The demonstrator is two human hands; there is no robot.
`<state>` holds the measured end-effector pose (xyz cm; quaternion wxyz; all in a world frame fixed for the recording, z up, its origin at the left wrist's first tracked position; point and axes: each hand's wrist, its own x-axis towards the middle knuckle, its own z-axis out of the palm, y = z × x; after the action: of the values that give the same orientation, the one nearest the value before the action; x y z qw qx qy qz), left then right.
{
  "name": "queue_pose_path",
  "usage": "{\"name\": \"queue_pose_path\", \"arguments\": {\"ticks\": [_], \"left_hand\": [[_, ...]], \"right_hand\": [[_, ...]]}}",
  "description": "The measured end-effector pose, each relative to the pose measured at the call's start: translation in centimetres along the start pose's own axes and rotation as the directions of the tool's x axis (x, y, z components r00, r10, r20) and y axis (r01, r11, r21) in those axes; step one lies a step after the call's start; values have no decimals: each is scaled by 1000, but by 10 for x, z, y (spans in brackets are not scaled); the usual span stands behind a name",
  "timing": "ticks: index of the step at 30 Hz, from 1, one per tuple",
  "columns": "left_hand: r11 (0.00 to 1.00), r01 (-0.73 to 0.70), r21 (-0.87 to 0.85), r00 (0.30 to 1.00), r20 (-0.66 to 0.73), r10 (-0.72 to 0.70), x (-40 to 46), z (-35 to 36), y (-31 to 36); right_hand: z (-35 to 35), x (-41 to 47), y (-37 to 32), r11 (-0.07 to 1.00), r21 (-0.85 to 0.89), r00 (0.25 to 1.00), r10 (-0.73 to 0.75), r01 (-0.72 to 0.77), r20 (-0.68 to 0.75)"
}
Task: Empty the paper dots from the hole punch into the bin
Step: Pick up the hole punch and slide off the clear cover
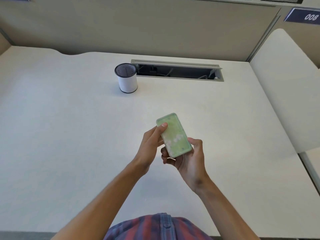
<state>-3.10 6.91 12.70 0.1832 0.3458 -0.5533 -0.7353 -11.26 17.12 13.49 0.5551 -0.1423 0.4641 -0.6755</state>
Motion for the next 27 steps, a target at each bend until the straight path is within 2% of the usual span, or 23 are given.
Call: {"name": "queue_pose_path", "arguments": {"ticks": [5,10,12,14,16,18,21,24,27], "left_hand": [[998,-42,-48,998,-45,40,-9,5,4],[998,-55,-43,996,-74,52,-16,3,11],[998,-57,-41,996,-75,54,-17,1,14],[998,-42,-42,996,-86,38,-18,-2,17],[999,-28,-38,993,-116,24,-18,-5,19],[999,-6,-52,990,-139,-1,-17,-10,19],[998,26,-58,989,-142,-34,-13,-17,18],[996,27,-79,988,-152,-39,-12,-22,16],[993,35,-110,988,-145,-51,-12,-24,15]], "right_hand": [[4,-7,0,992,-124,1000,2,0,18],[4,-16,-2,957,-288,998,-36,22,-44],[7,-20,-4,923,-380,993,-87,52,-76],[10,-22,-3,856,-505,967,-211,113,-142],[13,-24,-1,734,-656,897,-394,175,-201],[14,-25,3,541,-816,798,-574,202,-183],[13,-26,9,131,-969,640,-767,212,36],[15,-24,16,-146,-957,598,-754,252,272],[17,-22,22,-309,-922,586,-712,233,387]]}}
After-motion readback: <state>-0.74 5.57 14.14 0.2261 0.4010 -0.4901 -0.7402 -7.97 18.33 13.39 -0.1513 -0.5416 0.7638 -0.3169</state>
